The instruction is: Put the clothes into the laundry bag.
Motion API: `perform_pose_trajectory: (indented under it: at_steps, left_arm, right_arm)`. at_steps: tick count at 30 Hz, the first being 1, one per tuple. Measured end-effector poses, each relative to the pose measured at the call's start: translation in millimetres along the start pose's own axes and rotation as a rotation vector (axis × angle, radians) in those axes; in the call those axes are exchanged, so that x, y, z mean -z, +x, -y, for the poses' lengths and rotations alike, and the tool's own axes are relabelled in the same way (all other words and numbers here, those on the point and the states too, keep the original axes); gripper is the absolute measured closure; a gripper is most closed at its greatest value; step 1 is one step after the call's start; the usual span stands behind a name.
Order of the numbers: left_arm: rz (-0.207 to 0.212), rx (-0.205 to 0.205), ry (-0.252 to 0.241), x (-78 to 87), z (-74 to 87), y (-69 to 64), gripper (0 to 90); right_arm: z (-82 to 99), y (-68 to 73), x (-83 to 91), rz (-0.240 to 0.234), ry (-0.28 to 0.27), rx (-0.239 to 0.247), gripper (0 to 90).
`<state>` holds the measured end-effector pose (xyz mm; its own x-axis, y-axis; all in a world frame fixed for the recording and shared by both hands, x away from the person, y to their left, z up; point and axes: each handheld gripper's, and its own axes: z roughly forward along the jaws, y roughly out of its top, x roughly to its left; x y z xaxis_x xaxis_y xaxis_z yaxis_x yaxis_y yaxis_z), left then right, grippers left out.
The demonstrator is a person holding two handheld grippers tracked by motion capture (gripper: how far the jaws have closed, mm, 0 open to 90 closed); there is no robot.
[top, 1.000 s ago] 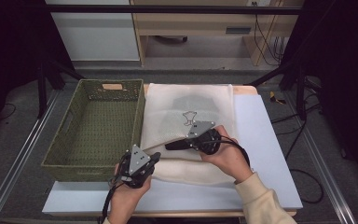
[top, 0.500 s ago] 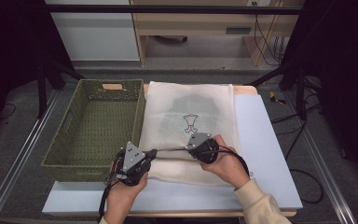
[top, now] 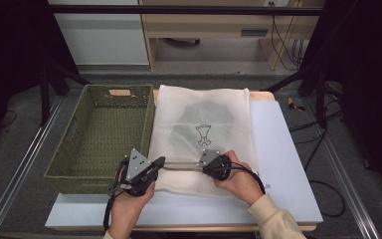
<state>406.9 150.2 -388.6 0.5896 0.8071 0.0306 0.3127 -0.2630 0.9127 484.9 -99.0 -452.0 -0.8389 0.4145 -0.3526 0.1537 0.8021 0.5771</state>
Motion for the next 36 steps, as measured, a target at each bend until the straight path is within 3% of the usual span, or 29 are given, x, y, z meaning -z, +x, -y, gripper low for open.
perform_pose_trajectory:
  at_steps: [7,17,23,31,36]
  left_arm:
    - [-0.008,0.014,-0.01,4.5,-2.2,6.1,90.0]
    - [-0.002,0.019,0.002,5.8,-2.2,8.7,90.0]
    - [-0.002,0.025,-0.001,8.7,-3.2,10.7,90.0]
    - [-0.012,0.036,-0.015,14.7,-7.3,15.9,87.3]
    - [-0.03,0.043,-0.023,18.7,-10.7,20.4,80.4]
  right_arm:
    - [-0.9,1.7,-3.0,0.028,-0.011,-0.021,84.9]
    - [-1.2,3.2,-0.2,0.025,-0.025,-0.028,79.5]
    - [-4.2,4.9,11.9,0.036,-0.055,-0.036,62.0]
    - [-4.4,6.6,34.8,0.073,-0.117,-0.067,29.8]
    - [-4.4,-2.8,47.1,0.084,-0.141,-0.158,14.0]
